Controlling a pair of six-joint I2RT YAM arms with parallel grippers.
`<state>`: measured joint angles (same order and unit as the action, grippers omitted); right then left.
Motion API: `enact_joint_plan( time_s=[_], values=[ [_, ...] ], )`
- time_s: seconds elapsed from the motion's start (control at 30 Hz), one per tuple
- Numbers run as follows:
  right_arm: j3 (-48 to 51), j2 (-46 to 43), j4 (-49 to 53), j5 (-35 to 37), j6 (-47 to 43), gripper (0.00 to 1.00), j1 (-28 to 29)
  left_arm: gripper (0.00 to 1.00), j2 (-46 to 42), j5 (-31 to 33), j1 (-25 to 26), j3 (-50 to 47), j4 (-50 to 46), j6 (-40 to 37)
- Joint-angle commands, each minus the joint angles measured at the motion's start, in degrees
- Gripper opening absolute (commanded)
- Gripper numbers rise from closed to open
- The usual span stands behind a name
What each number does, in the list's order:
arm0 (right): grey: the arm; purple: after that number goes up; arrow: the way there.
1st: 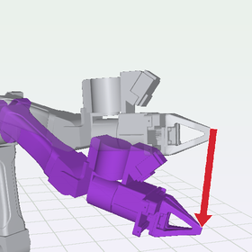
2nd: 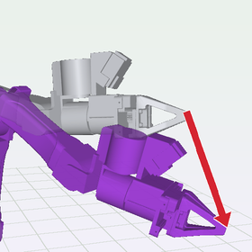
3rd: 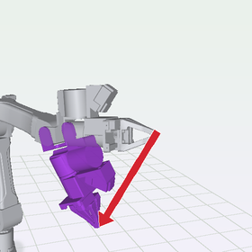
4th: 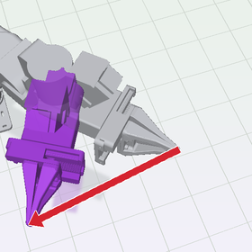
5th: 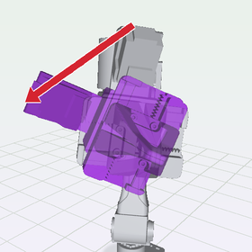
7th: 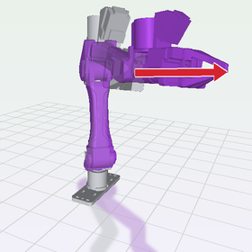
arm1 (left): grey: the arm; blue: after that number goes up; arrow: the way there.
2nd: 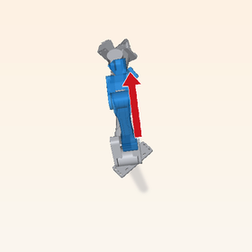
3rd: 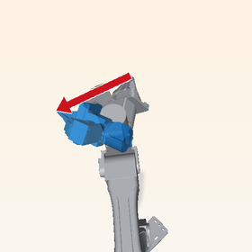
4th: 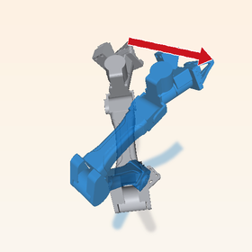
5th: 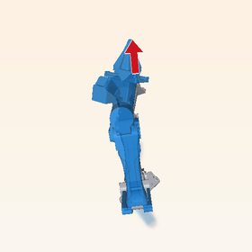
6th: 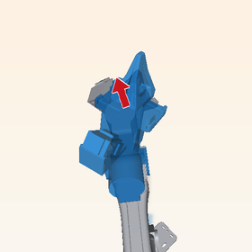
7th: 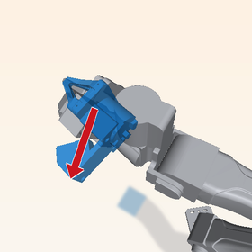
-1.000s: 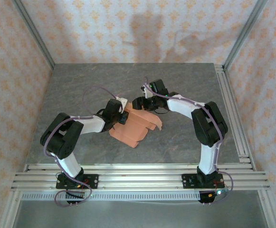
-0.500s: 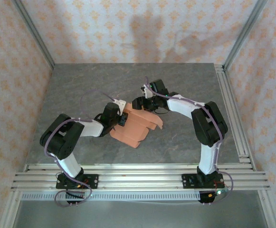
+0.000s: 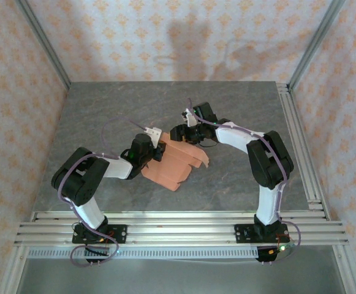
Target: Fold the paper box
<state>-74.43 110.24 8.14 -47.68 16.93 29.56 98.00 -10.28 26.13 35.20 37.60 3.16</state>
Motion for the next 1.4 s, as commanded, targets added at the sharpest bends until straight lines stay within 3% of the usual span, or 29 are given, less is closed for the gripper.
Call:
enact_joint_plan(
  time_s=[0.0, 0.37, 0.63, 0.9, 1.0, 1.1, 1.37],
  values=[
    [-0.56, 1.29, -0.09, -0.74, 0.62, 0.62, -0.20, 0.18, 0.81, -2.00, -0.12, 1.66, 3.10, 0.24],
    [-0.74, -0.21, -1.41, -1.10, 2.05, 0.64, -0.21, 0.02, 1.18, -2.24, -0.20, 2.92, 0.52, -0.01],
    [-0.30, -6.35, -3.65, 0.92, 3.75, 0.70, -2.12, 0.00, -2.75, -4.46, -0.86, 3.72, -3.84, -1.07],
    [-1.48, -9.80, -0.94, 3.72, 4.63, 0.69, -9.01, 0.00, -9.39, -10.64, -1.89, 4.68, -9.70, -2.88],
    [-3.89, -8.22, 4.34, 1.14, -0.89, 0.67, -9.67, 0.00, -11.49, -13.41, -2.08, 5.09, -10.34, -1.60],
    [-4.91, -6.51, 4.58, -2.93, -0.97, 0.60, -9.45, 0.00, -12.84, -14.75, -2.13, 5.78, -9.84, 0.09],
    [-2.58, -6.05, -0.07, -8.85, -0.90, 0.48, -5.55, 0.00, -12.53, -11.85, -2.14, 8.88, -8.73, 4.91]
  ],
)
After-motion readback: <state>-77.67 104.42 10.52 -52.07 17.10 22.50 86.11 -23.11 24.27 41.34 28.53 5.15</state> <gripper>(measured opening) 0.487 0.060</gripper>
